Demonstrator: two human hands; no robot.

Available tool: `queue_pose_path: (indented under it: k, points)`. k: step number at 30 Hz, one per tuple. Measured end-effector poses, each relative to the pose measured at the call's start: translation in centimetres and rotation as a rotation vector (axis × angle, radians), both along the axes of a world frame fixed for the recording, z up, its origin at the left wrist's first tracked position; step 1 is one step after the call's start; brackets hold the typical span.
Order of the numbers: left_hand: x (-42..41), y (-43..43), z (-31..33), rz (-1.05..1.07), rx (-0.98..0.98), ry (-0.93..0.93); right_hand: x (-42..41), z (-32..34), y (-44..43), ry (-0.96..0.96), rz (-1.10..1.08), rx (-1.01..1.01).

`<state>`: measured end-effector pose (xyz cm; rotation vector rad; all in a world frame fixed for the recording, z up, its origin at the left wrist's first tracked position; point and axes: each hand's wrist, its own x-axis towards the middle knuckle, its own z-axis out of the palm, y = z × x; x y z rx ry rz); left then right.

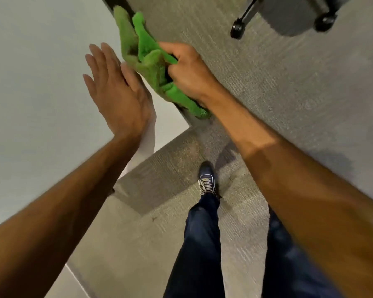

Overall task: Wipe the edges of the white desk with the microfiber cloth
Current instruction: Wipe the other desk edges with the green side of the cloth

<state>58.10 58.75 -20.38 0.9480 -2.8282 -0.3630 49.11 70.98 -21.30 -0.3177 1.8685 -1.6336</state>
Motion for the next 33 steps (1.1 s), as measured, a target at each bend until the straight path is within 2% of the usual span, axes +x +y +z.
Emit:
queue_pose_path:
  k: [6,12,16,18,20,23,27,33]
  points:
    - [0.1,-1.0,0.0,-0.042,-0.028,-0.073,6.5,-0.2,6.9,-0.169,-0.061,-0.040]
    - [0.1,-1.2,0.0,-0.079,-0.040,-0.152,12.2,-2.9,8.3,-0.295,-0.653,-0.241]
    - [0.8,-1.5,0.6,-0.267,0.011,-0.177,15.6,-4.4,8.5,-0.348,-0.913,-0.308]
    - [1.4,-2.1,0.6,-0.367,-0.056,-0.286,16.9,-5.0,8.6,-0.392,-0.990,-0.319]
    - [2.3,-3.0,0.5,-0.470,-0.110,-0.346,18.2,-5.4,8.4,-0.412,-1.025,-0.302]
    - [3.9,-3.9,0.4,-0.601,-0.154,-0.328,20.0,-5.2,7.6,-0.392,-1.053,-0.289]
    - [4.7,-3.5,-0.2,-0.582,-0.244,-0.269,22.3,-4.7,5.2,-0.304,-0.999,-0.317]
    - [4.7,-3.8,-0.7,-0.585,-0.200,-0.201,24.4,-5.0,0.5,-0.251,-1.017,-0.358]
